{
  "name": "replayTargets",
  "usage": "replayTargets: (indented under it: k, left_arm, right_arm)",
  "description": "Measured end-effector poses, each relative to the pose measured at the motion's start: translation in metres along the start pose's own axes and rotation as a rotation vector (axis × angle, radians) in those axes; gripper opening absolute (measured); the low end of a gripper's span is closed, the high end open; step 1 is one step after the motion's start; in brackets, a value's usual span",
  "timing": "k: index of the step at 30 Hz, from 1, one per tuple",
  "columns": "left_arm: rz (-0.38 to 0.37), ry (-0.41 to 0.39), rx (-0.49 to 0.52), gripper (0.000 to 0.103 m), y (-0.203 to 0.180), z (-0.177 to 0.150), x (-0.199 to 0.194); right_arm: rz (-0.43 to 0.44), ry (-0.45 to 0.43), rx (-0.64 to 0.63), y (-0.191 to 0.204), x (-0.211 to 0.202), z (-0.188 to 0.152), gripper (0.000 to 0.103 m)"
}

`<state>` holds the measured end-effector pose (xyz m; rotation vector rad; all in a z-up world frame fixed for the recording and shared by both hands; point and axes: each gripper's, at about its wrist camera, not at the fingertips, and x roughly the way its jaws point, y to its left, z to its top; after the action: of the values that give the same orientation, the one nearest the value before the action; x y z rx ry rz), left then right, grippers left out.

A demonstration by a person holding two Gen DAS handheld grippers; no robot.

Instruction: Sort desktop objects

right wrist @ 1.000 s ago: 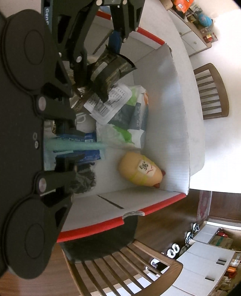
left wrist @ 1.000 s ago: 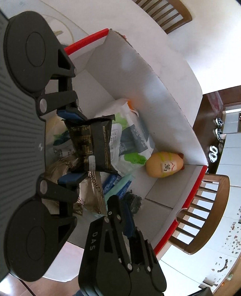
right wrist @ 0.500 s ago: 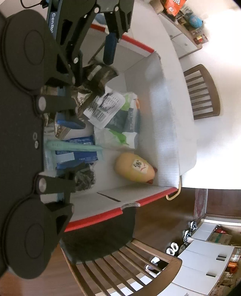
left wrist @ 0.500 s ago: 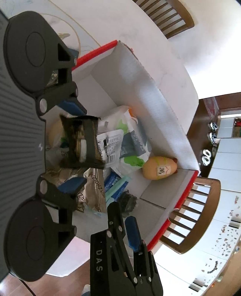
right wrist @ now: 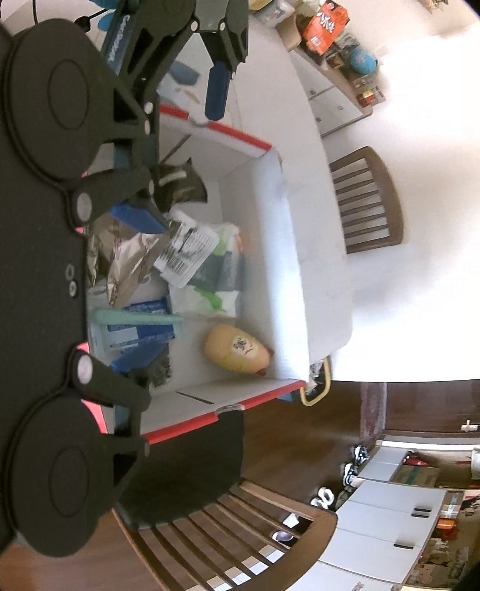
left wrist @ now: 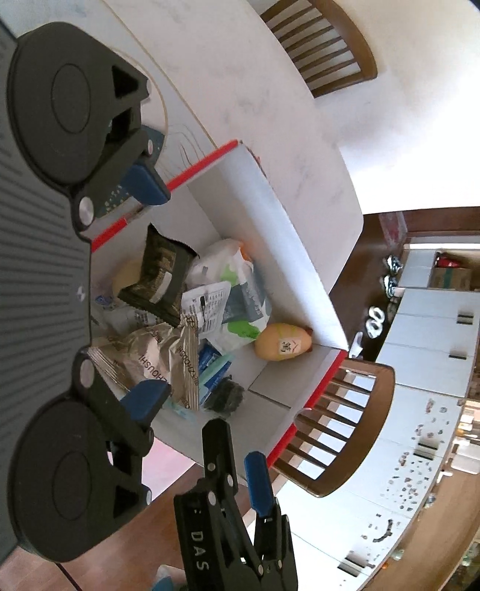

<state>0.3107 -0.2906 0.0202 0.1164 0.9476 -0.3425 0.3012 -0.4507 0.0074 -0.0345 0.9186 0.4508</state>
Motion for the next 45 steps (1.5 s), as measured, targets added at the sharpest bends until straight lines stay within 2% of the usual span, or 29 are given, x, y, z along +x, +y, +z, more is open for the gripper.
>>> replayTargets:
  k: [10, 14, 19, 22, 28, 31, 45]
  left_arm:
    - [-0.004, -0.064, -0.034, 0.103, 0.010, -0.014, -0.032]
    - [0.011, -0.096, -0.031, 0.103, 0.010, -0.022, -0.047]
    - [0.031, -0.123, -0.035, 0.103, 0.013, -0.033, -0.065]
    - [0.048, -0.124, -0.032, 0.103, 0.015, -0.041, -0.073]
    - [0.057, -0.128, -0.043, 0.103, 0.019, -0.056, -0.089]
    - [0.038, -0.123, -0.052, 0.103, 0.021, -0.064, -0.094]
    - [0.062, -0.114, -0.065, 0.103, 0.021, -0.095, -0.112]
  right_arm:
    - [0.011, -0.064, 0.023, 0.018, -0.030, -0.007, 0.083]
    - [0.015, -0.093, 0.031, 0.027, -0.042, -0.012, 0.088]
    - [0.012, -0.132, 0.019, 0.043, -0.055, -0.017, 0.100]
    - [0.018, -0.150, 0.017, 0.052, -0.061, -0.021, 0.102]
    - [0.012, -0.166, 0.013, 0.070, -0.068, -0.032, 0.103]
    - [-0.002, -0.172, 0.006, 0.079, -0.070, -0.040, 0.103]
    - [-0.029, -0.195, 0.018, 0.104, -0.082, -0.071, 0.103]
